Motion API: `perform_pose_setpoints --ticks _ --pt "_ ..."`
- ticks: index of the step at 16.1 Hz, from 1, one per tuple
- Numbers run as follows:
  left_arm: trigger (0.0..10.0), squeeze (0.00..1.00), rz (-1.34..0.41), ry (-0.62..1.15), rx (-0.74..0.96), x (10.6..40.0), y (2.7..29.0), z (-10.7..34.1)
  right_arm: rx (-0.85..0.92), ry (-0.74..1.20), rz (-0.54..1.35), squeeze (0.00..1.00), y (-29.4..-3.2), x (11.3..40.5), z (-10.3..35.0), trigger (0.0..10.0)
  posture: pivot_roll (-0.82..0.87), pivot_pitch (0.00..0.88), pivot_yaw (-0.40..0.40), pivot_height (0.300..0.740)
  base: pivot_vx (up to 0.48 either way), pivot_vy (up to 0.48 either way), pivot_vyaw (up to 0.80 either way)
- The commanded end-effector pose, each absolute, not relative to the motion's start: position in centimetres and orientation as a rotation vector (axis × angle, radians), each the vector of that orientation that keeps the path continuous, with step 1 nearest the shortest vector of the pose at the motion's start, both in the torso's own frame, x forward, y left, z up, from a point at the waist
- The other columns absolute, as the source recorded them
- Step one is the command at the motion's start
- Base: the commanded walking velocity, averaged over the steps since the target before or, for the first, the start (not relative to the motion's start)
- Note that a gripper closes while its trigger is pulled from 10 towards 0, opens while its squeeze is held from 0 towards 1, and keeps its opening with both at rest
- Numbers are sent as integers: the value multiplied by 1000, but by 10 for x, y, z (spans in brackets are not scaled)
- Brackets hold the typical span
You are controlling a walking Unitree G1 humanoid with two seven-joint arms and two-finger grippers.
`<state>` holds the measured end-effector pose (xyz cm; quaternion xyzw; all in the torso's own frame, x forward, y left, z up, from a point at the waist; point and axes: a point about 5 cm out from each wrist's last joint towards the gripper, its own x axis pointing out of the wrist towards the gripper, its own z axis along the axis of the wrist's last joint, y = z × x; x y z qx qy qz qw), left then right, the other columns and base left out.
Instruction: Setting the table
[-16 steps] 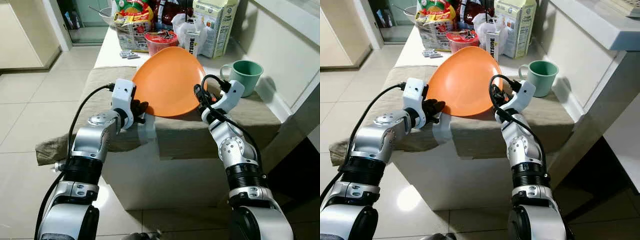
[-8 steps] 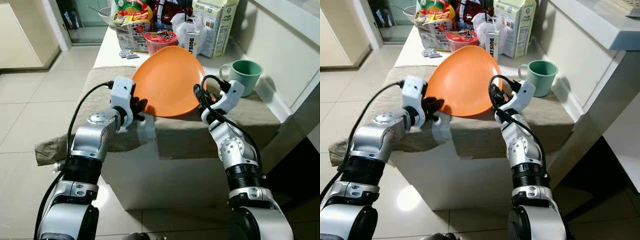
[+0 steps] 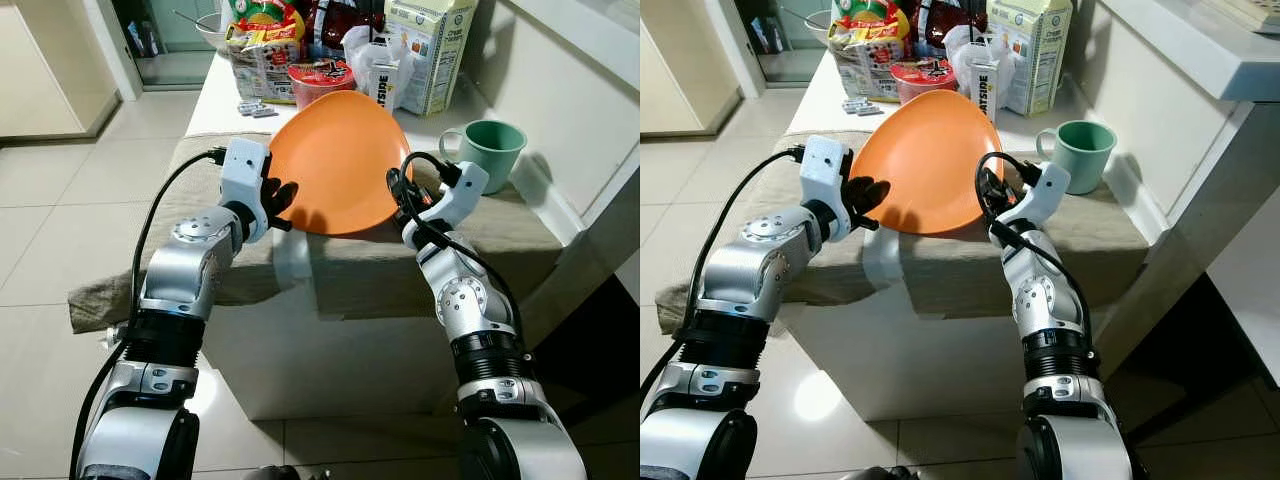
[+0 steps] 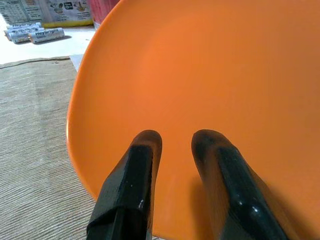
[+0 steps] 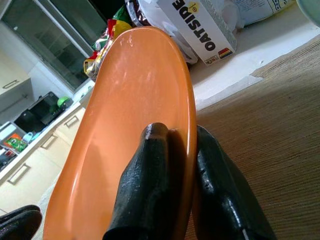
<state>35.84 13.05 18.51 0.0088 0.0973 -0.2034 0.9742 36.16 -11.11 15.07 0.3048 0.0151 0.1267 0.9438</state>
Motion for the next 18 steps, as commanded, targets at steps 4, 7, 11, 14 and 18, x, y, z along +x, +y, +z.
perform_pose_setpoints --ticks 4,7,11,14,18 --pt "10000 0 -313 51 -1 356 153 215 544 194 201 0 -116 351 110 0 -132 43 64 740 0 0 0" --pt "10000 0 -304 12 -9 349 160 219 533 189 193 0 -117 351 110 0 -122 42 64 740 0 0 0" --pt "10000 0 -194 -39 -91 337 174 212 440 127 173 0 -121 352 116 0 -116 28 65 740 0 0 0" --pt "10000 0 -90 -73 -113 320 187 196 352 68 175 0 -121 352 120 0 -108 17 69 740 0 0 0" --pt "10000 0 -11 -36 -137 298 187 169 310 32 199 0 -115 350 121 0 -100 5 74 740 0 0 0"
